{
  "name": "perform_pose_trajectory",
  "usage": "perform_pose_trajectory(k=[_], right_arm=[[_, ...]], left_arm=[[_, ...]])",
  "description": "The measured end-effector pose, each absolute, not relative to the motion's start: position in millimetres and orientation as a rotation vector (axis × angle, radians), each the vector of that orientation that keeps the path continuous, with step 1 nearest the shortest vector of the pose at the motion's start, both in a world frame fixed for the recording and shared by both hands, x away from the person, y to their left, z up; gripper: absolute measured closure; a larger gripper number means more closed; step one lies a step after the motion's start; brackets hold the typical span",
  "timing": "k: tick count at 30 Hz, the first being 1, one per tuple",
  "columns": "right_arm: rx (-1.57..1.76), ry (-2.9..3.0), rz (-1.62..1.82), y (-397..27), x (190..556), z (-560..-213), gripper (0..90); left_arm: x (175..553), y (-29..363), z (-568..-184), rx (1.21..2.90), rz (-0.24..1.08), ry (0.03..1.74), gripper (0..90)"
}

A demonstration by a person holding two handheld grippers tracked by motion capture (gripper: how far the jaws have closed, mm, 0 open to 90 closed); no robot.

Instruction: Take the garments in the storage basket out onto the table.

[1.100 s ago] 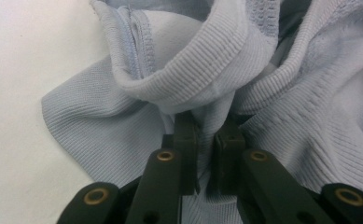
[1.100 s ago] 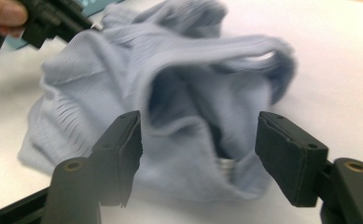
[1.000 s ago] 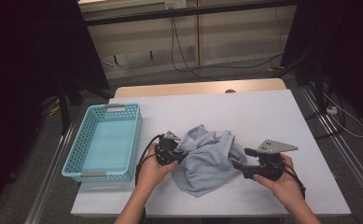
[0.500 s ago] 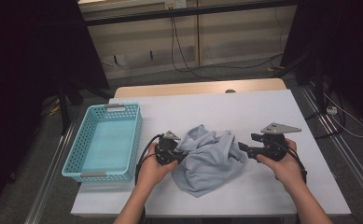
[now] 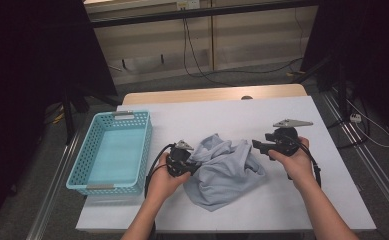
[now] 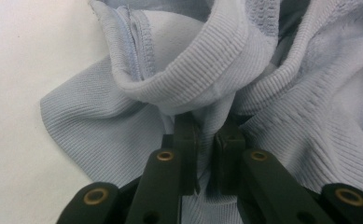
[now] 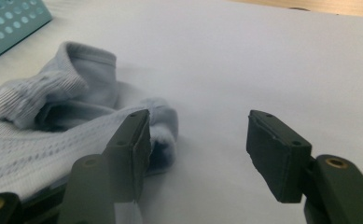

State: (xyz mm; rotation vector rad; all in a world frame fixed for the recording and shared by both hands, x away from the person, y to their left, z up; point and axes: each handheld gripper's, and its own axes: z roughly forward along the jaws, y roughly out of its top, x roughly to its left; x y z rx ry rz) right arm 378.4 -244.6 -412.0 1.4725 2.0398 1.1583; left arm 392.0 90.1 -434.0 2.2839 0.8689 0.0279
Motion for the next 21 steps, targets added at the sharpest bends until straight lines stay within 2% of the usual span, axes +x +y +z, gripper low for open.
perform_pose_trajectory(k=[8,18,21], right_arm=[[1.478,2.037,1.177,-234,389,-412,39.2],[1.559,2.239,1.156,-215,393,-436,42.7],[1.608,2.264,1.214,-219,391,-447,56.9]], left_arm=[[392,89,-433,2.293,0.035,0.864,82.4],[391,89,-433,2.296,0.045,0.857,82.3],[391,89,-433,2.296,0.044,0.858,82.2]])
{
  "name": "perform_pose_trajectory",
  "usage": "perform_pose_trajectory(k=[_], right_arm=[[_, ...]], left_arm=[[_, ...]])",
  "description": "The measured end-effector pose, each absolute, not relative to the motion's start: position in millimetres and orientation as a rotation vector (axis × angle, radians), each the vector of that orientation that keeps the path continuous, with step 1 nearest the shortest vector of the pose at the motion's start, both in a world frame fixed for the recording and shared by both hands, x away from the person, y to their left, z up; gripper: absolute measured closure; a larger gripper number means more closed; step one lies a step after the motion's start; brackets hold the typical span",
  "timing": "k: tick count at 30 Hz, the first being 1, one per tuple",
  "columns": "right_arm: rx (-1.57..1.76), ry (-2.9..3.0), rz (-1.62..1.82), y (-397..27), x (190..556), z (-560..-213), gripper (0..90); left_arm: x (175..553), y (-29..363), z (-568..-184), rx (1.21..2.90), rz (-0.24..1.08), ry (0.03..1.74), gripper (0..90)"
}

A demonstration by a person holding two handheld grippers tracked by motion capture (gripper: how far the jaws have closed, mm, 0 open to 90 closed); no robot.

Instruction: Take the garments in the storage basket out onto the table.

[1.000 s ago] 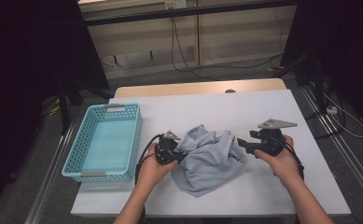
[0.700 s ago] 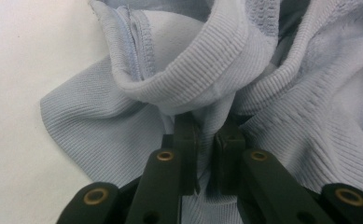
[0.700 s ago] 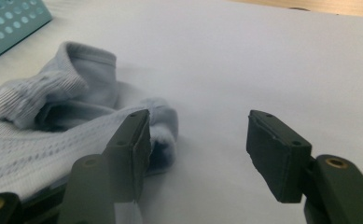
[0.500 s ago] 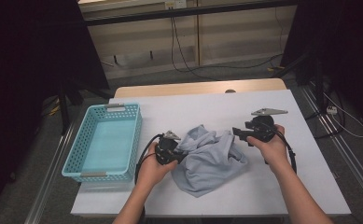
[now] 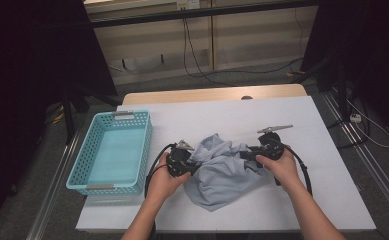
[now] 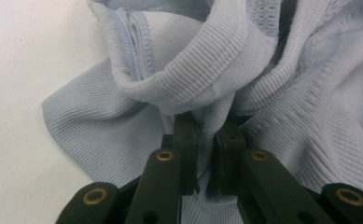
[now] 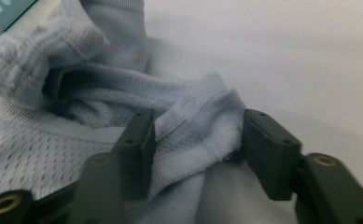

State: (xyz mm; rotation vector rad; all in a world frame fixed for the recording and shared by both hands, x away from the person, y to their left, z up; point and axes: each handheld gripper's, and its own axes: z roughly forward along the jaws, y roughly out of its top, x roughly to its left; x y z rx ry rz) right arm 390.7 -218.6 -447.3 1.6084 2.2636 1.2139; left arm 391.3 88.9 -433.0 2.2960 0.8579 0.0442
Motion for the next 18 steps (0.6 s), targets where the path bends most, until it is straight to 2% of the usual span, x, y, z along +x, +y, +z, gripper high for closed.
perform_pose_trajectory(k=[1,4,5,18], right_arm=[[1.608,2.264,1.214,-219,391,-447,56.9],[1.615,2.260,1.260,-222,387,-449,73.6],[1.589,2.244,1.249,-223,385,-446,75.9],[1.451,2.170,1.288,-227,373,-416,78.7]], left_arm=[[391,89,-433,2.296,0.043,0.858,82.2],[391,89,-433,2.296,0.046,0.858,82.2],[391,88,-433,2.297,0.047,0.859,82.2],[390,88,-432,2.294,0.057,0.865,81.7]])
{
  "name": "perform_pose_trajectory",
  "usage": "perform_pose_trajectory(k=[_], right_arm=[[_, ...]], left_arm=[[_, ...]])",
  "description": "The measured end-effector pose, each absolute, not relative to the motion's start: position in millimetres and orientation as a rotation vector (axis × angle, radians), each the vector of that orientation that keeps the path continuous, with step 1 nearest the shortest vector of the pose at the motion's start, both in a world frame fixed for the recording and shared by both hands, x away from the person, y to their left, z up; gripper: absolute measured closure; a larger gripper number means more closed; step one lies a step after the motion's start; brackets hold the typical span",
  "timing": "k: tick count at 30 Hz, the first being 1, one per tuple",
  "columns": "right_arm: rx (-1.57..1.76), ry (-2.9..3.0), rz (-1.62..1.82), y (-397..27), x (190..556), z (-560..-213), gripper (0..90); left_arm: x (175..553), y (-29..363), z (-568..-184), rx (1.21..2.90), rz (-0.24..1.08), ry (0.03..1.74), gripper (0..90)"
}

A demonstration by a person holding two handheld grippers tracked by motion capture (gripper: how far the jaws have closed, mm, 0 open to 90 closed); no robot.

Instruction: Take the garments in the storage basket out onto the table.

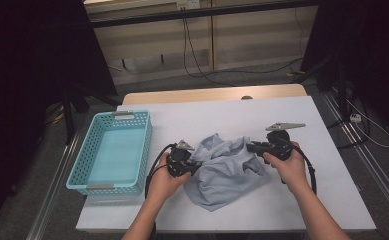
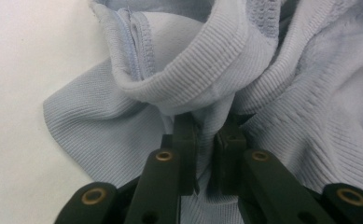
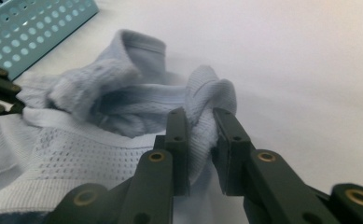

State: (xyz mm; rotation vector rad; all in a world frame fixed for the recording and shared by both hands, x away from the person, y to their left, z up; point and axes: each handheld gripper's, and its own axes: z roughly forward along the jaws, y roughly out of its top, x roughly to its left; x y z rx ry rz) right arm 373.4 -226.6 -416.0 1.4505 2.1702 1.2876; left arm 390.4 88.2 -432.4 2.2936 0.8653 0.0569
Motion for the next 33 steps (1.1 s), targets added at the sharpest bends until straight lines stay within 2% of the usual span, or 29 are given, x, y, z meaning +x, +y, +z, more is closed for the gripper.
perform_pose_trajectory(k=[6,11,19,20,24,25,26,33], right_arm=[[1.401,2.196,1.329,-212,365,-415,79.5],[1.359,2.242,1.386,-193,358,-418,79.8],[1.334,2.266,1.387,-179,350,-425,79.9],[1.334,2.266,1.387,-179,350,-425,79.9],[1.353,2.272,1.392,-179,348,-432,80.0],[1.357,2.270,1.392,-179,347,-434,79.9],[1.359,2.270,1.398,-178,346,-436,80.0],[1.367,2.257,1.408,-177,344,-441,80.0]], left_arm=[[390,88,-430,2.290,0.075,0.866,80.0],[390,90,-427,2.277,0.096,0.869,74.1],[393,98,-417,2.228,0.104,0.884,56.6],[394,98,-415,2.219,0.109,0.886,56.6],[396,101,-409,2.195,0.122,0.882,41.0],[396,101,-408,2.187,0.130,0.883,41.0],[398,101,-405,2.177,0.137,0.879,34.0],[400,100,-396,2.158,0.112,0.858,27.1]])
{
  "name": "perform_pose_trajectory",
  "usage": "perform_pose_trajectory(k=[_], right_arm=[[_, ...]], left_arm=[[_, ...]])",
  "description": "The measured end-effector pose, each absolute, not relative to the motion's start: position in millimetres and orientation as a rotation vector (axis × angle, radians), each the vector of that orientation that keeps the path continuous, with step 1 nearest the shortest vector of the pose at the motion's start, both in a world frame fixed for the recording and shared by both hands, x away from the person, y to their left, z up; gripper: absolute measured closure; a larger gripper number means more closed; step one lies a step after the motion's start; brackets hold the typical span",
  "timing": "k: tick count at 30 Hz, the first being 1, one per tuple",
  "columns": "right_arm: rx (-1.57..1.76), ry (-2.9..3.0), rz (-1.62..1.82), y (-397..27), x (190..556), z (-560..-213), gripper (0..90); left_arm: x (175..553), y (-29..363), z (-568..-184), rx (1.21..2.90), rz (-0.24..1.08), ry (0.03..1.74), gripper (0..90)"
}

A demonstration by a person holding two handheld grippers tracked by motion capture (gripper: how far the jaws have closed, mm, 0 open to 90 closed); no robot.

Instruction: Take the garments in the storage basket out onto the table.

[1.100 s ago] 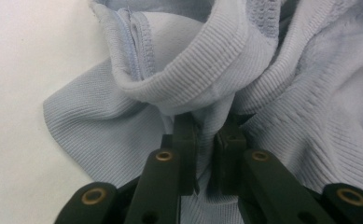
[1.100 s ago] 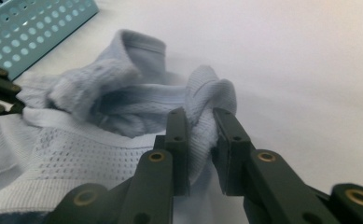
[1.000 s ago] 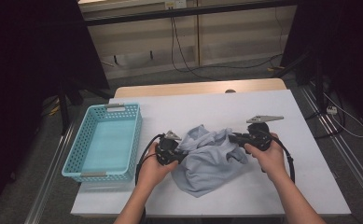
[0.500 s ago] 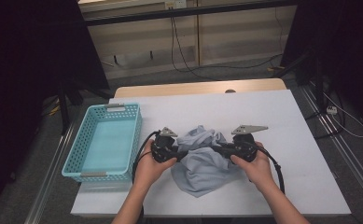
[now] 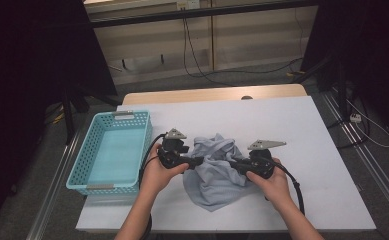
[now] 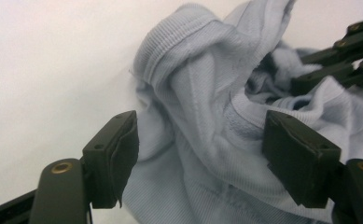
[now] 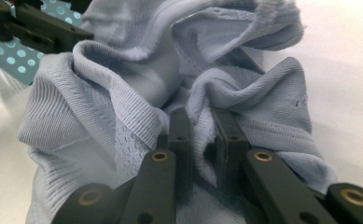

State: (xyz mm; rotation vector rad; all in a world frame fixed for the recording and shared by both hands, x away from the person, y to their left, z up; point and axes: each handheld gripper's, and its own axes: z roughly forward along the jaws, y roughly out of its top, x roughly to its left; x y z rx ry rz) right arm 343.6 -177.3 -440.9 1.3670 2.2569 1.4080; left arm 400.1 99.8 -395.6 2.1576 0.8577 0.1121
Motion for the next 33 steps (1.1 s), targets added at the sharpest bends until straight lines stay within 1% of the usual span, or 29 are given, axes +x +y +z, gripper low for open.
perform_pose_trajectory(k=[4,7,16,23,33], right_arm=[[1.370,2.251,1.408,-175,342,-445,80.1],[1.368,2.250,1.406,-174,341,-445,80.1],[1.372,2.252,1.402,-172,339,-448,80.0],[1.367,2.254,1.393,-170,338,-450,80.1],[1.370,2.258,1.390,-169,338,-451,80.1]], left_arm=[[402,97,-386,2.162,0.127,0.834,24.1],[404,94,-378,2.156,0.133,0.826,24.1],[412,84,-367,2.177,0.152,0.799,22.3],[428,77,-357,2.198,0.166,0.794,21.3],[441,65,-347,2.202,0.166,0.781,20.7]])
